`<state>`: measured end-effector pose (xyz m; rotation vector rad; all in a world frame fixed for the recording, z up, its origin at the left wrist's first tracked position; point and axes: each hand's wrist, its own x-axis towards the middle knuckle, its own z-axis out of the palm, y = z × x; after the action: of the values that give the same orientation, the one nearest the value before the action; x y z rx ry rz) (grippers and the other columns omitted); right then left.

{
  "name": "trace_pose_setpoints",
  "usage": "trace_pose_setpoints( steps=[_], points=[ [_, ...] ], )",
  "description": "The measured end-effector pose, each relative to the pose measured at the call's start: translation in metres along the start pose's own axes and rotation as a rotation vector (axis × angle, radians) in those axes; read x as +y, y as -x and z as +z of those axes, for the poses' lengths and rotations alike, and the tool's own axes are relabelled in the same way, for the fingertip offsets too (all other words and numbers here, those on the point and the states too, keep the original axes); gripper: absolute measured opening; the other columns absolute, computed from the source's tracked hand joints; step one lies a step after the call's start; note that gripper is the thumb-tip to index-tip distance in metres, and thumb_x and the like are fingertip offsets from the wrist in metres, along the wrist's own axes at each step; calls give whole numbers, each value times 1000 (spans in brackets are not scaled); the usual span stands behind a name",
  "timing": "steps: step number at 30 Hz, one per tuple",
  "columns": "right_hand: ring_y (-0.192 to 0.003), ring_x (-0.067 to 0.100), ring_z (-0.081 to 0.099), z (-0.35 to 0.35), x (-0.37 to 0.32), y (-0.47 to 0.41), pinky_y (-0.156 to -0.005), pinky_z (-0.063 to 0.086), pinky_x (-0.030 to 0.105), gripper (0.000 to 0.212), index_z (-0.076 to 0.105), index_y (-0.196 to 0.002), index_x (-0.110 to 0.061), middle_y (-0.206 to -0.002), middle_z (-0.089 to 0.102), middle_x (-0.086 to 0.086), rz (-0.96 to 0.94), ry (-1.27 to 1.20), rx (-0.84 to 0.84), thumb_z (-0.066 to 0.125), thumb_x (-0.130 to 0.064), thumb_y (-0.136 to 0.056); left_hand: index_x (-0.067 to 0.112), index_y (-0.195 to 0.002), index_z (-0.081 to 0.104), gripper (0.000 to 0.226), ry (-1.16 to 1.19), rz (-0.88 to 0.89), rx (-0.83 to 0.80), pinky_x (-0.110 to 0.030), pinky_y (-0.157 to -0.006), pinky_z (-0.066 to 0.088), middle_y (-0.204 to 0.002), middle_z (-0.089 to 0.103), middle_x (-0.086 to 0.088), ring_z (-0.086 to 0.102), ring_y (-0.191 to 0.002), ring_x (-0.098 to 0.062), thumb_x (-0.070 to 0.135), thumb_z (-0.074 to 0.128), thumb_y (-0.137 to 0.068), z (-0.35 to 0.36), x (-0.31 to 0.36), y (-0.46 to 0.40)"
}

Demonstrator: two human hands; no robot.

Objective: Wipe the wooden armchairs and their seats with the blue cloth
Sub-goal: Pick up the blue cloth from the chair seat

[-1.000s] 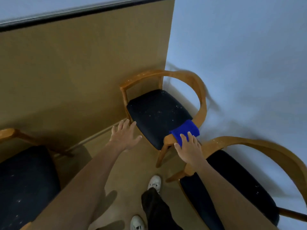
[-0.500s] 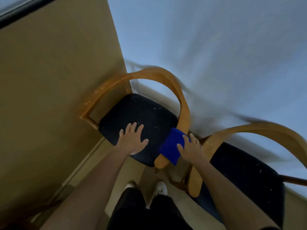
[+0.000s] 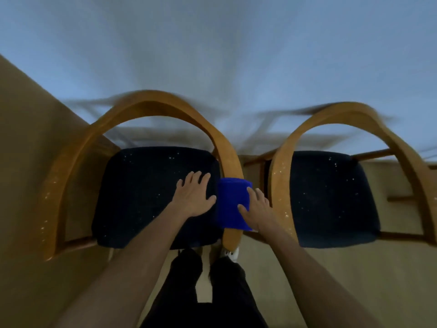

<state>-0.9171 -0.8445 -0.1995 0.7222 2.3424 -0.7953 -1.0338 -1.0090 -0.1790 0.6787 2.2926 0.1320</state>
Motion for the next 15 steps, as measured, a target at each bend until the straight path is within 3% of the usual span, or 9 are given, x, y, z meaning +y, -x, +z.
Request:
trace_pose_setpoints(
  steps=[9, 12, 15],
  points=[
    [-133, 33, 36, 35, 5, -23, -109, 34, 49, 77, 2, -151, -11, -149, 30, 17, 294, -315, 41, 51, -28, -94, 17, -150, 15, 71, -150, 168, 26, -49, -110, 25, -154, 19, -10, 19, -140, -30, 45, 46, -93, 21, 24, -51],
    [-114, 27, 55, 41, 14, -28, -92, 47, 37, 79, 0, -150, -12, -134, 49, 16, 397, -478, -19, 52, -26, -94, 16, -148, 18, 68, -192, 198, 33, -48, -108, 28, -151, 24, -10, 24, -137, -30, 42, 48, -92, 24, 31, -60],
    [-116, 24, 53, 40, 19, -32, -82, 42, 29, 74, 14, -149, -8, -136, 48, 12, 449, -569, -32, 58, -25, -92, 16, -147, 19, 66, -203, 208, 16, -47, -108, 29, -150, 25, -9, 25, -136, -29, 40, 49, -92, 28, 37, -63]
  ],
)
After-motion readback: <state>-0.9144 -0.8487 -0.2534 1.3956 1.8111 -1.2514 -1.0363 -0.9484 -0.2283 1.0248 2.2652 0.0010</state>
